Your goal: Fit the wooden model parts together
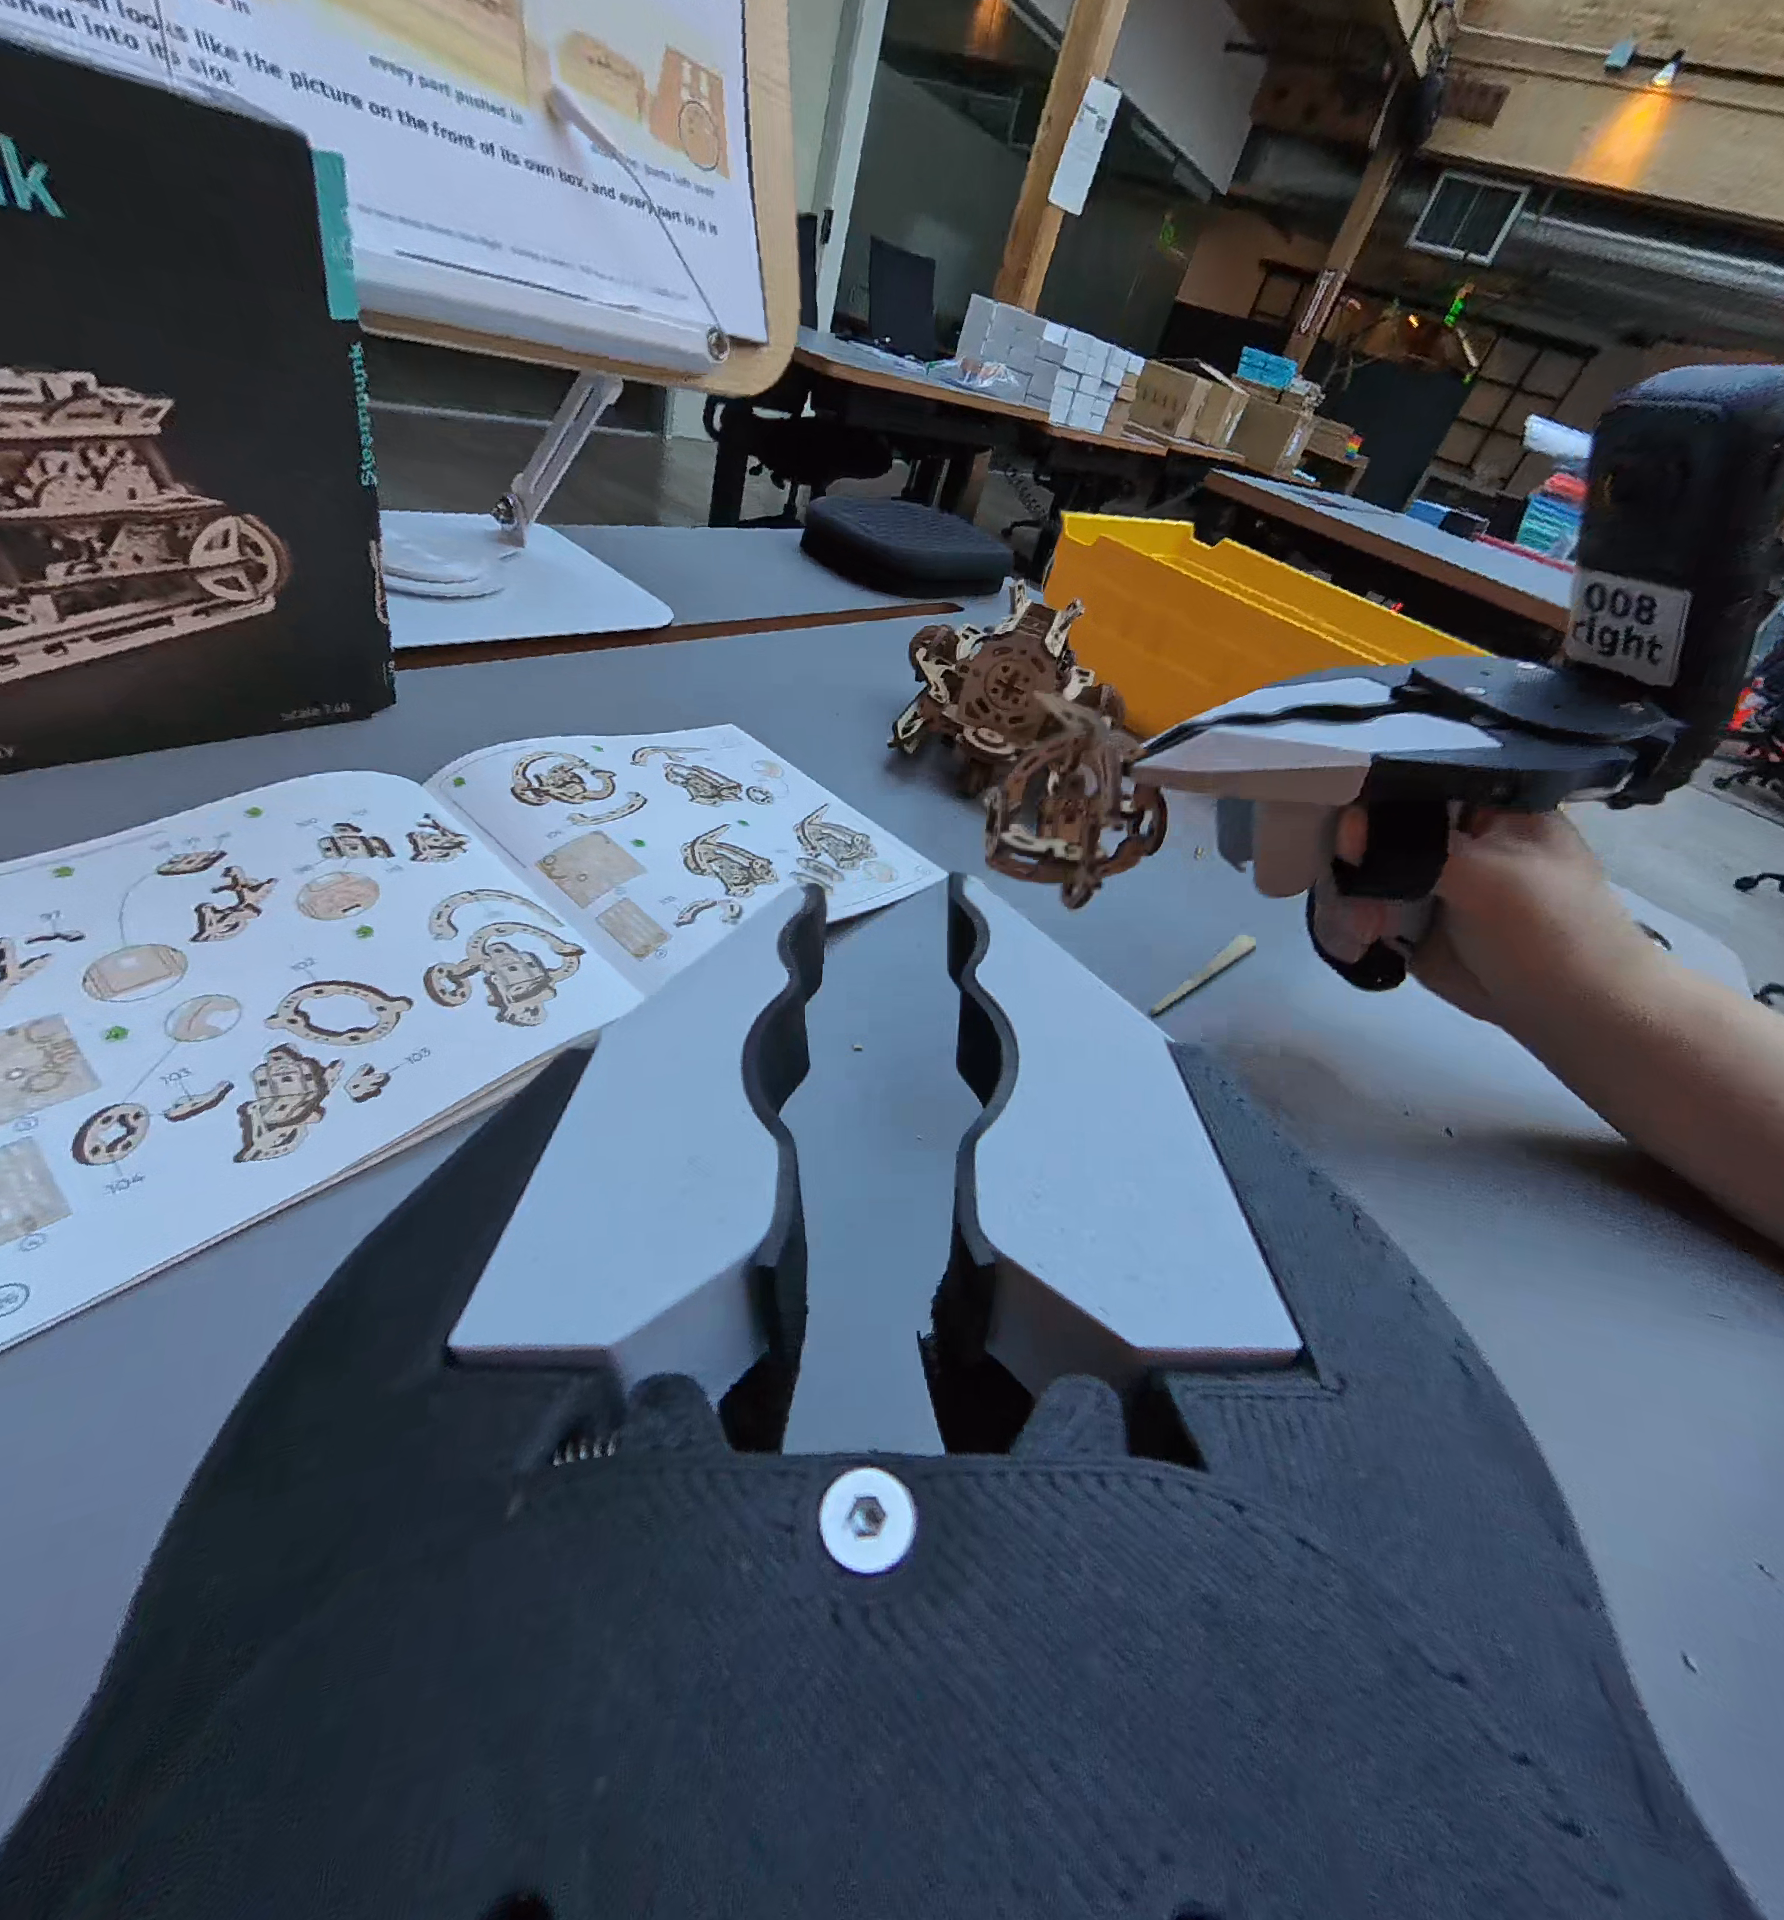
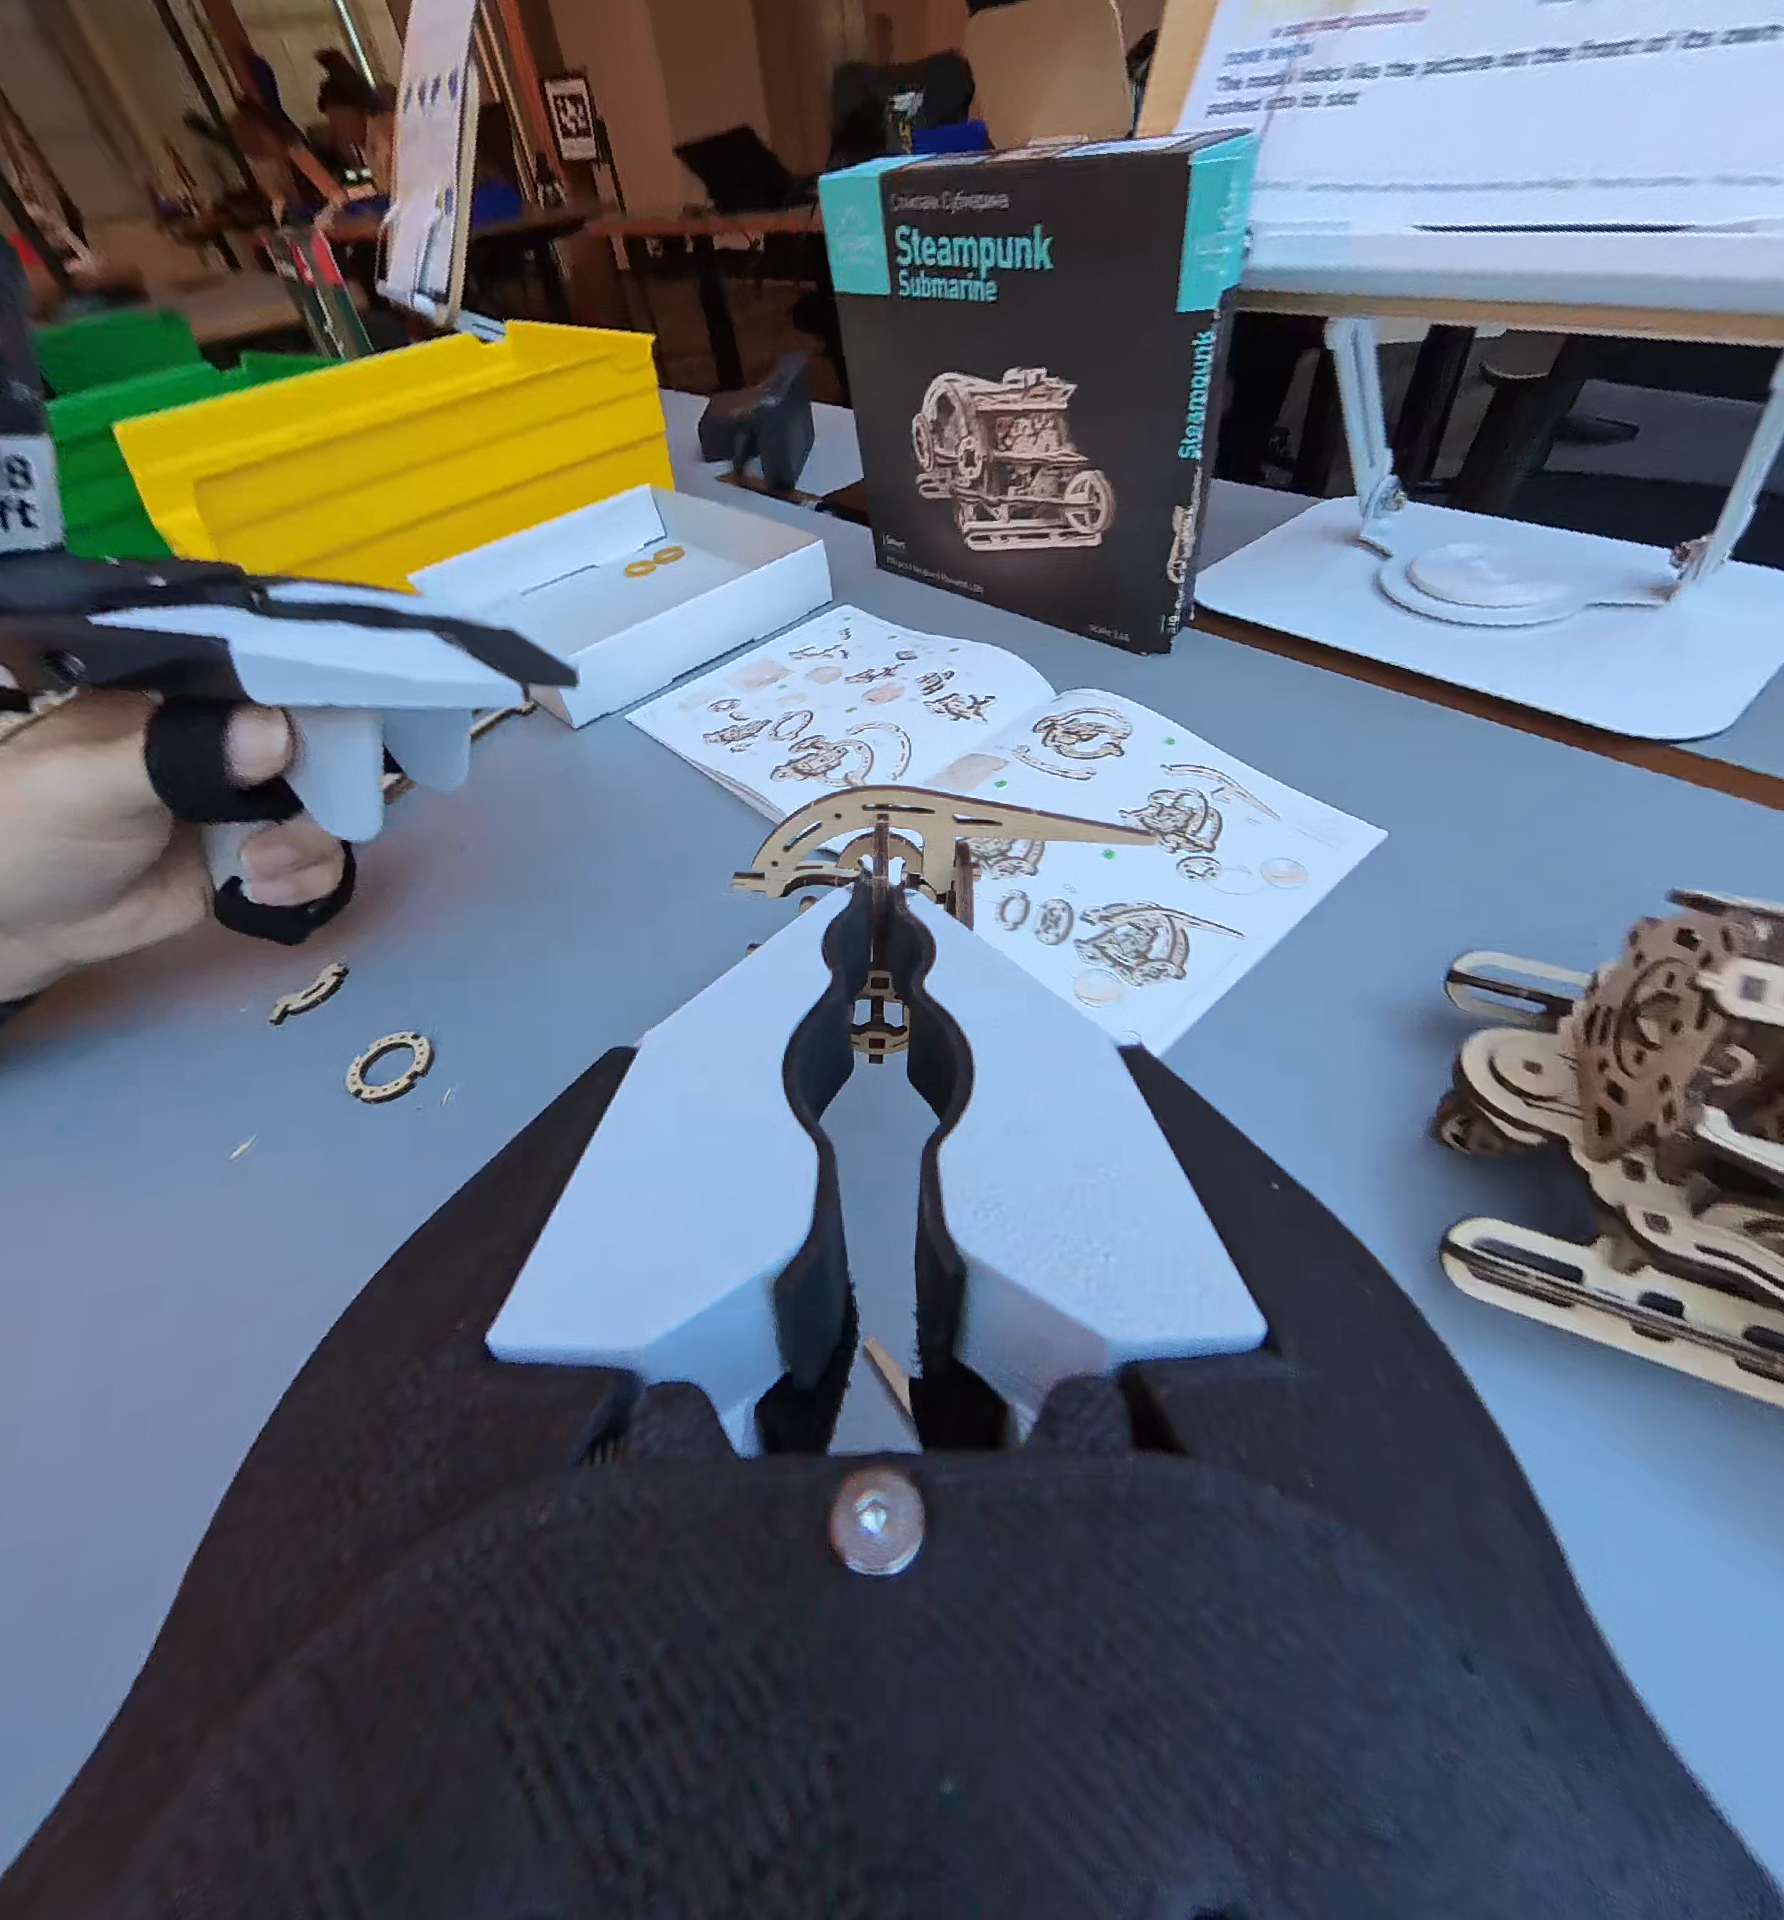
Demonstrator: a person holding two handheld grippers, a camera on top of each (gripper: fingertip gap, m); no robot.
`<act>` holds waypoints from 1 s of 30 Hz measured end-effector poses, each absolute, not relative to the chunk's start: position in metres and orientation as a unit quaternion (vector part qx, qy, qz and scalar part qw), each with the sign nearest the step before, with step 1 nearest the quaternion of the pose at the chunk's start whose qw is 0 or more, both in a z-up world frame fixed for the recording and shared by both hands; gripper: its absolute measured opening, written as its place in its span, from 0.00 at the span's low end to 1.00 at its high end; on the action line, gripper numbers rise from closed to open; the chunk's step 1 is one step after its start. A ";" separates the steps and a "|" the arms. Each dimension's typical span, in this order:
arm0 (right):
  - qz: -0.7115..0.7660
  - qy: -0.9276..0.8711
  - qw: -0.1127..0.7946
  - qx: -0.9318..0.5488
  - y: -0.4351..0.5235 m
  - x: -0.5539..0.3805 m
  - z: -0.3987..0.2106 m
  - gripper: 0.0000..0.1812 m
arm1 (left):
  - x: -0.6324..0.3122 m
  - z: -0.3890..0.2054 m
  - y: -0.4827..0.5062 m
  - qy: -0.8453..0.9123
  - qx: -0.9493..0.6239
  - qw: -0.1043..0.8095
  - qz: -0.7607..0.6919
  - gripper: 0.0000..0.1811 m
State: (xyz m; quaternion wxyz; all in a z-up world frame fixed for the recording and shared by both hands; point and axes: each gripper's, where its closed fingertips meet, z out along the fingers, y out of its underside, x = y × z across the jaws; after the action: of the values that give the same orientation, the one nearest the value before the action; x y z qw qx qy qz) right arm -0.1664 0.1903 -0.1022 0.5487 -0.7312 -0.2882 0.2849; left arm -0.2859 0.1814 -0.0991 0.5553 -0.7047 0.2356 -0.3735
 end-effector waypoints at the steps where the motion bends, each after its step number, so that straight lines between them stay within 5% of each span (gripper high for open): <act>1: 0.294 -0.284 0.548 -0.730 0.190 -0.163 -0.101 0.00 | -0.285 -0.104 0.182 0.239 -0.709 0.549 -0.372 0.11; 19: 0.528 -0.231 0.495 -0.650 0.172 -0.165 -0.072 0.00 | -0.254 -0.108 0.158 0.312 -0.691 0.526 -0.385 0.07; 30: 0.540 -0.307 0.535 -0.573 0.146 -0.175 -0.047 0.00 | -0.246 -0.082 0.141 0.347 -0.625 0.576 -0.397 0.08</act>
State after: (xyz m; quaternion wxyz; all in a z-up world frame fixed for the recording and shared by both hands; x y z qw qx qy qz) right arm -0.1746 0.1462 -0.0473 0.5346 -0.5731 -0.3067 0.5401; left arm -0.2458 0.1407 -0.0816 0.5759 -0.6247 0.3474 -0.3966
